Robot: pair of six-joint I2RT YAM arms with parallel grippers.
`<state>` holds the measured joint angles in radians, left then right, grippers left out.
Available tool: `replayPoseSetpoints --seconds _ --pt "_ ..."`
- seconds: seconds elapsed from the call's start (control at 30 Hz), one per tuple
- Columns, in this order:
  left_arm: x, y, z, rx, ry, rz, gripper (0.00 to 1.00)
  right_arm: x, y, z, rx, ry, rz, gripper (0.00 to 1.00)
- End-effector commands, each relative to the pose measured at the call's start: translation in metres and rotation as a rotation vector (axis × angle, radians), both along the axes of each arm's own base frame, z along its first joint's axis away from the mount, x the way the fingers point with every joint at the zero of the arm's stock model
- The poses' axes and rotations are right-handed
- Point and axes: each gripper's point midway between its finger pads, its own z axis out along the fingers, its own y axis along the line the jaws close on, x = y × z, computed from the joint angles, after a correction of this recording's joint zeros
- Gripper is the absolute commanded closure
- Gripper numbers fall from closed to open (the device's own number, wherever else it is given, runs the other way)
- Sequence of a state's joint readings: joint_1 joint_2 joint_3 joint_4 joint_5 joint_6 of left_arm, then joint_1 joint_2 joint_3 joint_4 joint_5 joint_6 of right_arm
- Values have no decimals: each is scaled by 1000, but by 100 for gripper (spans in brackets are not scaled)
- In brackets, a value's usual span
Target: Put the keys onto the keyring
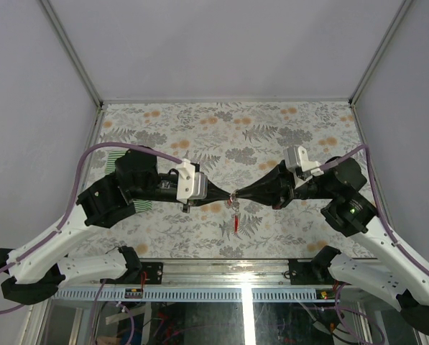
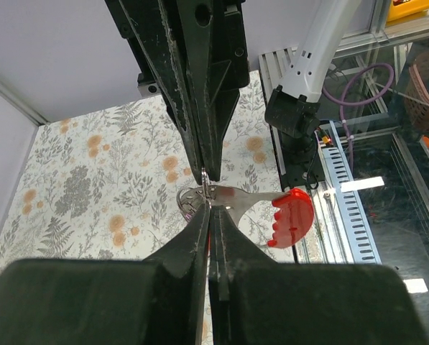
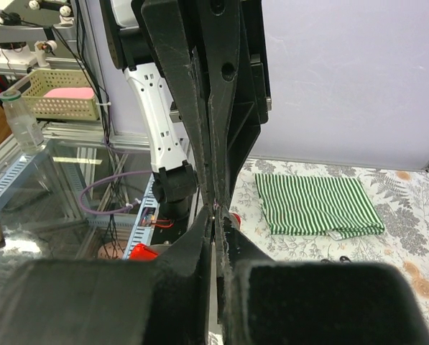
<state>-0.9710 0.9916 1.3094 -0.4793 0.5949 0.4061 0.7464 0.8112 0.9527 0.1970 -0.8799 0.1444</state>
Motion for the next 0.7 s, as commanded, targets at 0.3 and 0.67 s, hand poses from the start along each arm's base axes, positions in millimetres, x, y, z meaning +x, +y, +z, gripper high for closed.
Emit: replayPoseSetpoints --seconds 0.3,0.67 --pt "-4 1 11 -41 -25 -17 100 -18 -16 64 238 -111 0 100" --pt "-10 -4 15 -88 -27 -55 100 -24 -19 79 336 -93 42 100"
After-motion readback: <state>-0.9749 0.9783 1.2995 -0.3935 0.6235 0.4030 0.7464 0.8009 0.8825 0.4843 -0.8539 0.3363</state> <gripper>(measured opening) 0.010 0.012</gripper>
